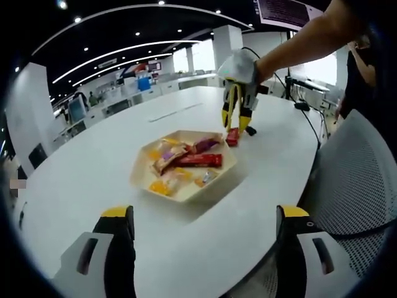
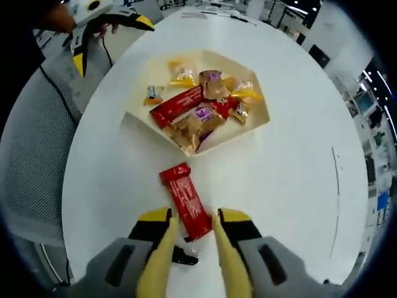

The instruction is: Place the target food into the container with the food tongs after gripping and lifting it, then release it inside without dropping or visibly crushing the food.

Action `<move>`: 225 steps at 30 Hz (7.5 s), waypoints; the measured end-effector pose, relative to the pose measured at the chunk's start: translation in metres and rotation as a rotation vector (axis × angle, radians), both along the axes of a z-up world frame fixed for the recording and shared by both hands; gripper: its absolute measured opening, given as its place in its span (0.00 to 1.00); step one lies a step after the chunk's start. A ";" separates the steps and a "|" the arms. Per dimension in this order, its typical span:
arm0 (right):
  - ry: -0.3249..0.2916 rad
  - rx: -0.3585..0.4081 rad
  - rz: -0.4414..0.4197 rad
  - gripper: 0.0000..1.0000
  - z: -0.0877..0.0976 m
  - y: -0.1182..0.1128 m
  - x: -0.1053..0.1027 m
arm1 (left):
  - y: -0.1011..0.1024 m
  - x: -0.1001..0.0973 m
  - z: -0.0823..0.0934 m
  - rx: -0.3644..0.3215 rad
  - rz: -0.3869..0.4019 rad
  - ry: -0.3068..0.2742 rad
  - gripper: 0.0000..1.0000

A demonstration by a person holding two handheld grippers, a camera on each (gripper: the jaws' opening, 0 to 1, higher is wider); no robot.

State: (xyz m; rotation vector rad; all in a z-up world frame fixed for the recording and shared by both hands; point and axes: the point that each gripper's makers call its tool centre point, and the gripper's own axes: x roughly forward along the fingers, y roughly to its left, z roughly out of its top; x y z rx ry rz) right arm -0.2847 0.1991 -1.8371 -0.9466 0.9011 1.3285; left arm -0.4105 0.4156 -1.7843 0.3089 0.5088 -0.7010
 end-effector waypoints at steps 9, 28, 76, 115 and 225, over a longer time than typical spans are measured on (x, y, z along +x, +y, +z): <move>-0.010 0.007 -0.064 0.28 0.002 -0.010 -0.004 | 0.001 0.001 0.001 0.000 0.007 -0.005 0.91; 0.010 0.010 -0.078 0.23 0.001 0.000 -0.005 | 0.001 0.001 -0.001 0.002 0.008 0.006 0.92; -0.004 0.097 -0.278 0.24 0.067 0.001 0.015 | 0.001 0.004 0.006 -0.017 0.020 -0.027 0.99; 0.013 0.160 -0.214 0.24 0.090 0.110 -0.006 | 0.002 0.004 0.006 -0.013 0.016 -0.030 0.99; -0.147 0.316 -0.727 0.29 0.062 -0.065 -0.021 | -0.013 -0.008 -0.005 -0.007 -0.070 0.028 0.99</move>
